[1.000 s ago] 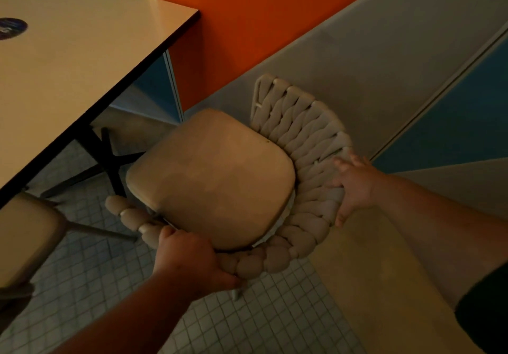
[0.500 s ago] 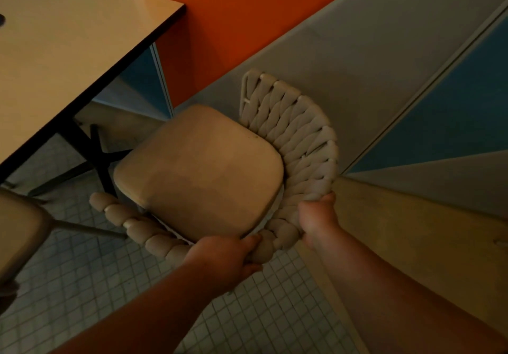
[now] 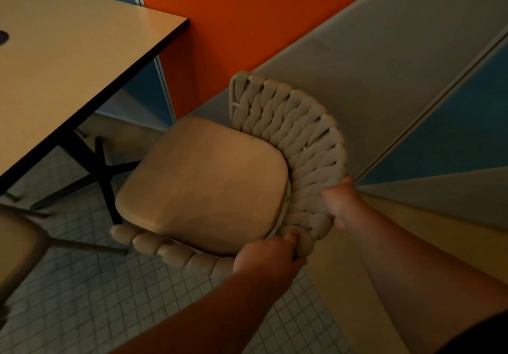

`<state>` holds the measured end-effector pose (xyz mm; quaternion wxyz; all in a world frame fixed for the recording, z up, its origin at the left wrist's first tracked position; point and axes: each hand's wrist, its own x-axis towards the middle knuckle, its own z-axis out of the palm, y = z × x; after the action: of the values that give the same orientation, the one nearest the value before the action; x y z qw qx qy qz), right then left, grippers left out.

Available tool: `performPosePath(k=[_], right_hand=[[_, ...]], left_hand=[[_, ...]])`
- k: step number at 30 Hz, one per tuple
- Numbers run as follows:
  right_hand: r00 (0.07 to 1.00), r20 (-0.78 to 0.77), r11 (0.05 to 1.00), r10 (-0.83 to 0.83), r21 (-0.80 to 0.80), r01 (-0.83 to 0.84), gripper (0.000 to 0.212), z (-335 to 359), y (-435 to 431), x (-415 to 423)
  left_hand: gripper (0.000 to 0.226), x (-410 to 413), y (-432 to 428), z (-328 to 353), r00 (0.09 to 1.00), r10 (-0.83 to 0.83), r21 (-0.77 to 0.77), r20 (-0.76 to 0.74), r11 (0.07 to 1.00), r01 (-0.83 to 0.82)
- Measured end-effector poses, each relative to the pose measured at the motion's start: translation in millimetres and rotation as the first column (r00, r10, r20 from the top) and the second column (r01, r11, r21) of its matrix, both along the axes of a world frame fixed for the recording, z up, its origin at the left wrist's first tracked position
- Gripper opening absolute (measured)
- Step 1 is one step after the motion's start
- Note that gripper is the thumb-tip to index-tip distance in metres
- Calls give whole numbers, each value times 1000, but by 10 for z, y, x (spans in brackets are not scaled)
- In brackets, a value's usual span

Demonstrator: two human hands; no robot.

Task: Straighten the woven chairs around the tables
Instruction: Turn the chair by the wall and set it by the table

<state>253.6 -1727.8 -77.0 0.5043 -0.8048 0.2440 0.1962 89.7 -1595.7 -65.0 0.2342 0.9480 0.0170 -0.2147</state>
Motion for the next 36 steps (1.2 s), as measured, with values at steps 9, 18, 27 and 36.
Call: performPosePath(k=[9, 18, 27, 36], right_hand=[[931, -124, 901, 344, -234, -364, 88, 338, -86, -41], [447, 307, 525, 840, -669, -527, 98, 2277, -200, -327], [241, 445, 503, 863, -707, -497, 96, 3829, 336, -406], [150, 501, 492, 852, -671, -555, 93, 4089, 831, 41]], left_hand=[[77, 23, 136, 64, 995, 101, -76, -24, 992, -103], [95, -150, 1003, 1786, 830, 375, 72, 413, 895, -441], [94, -368, 1549, 3353, 725, 383, 150, 573, 820, -552], [93, -311, 2058, 3640, 650, 513, 160, 561, 704, -692]])
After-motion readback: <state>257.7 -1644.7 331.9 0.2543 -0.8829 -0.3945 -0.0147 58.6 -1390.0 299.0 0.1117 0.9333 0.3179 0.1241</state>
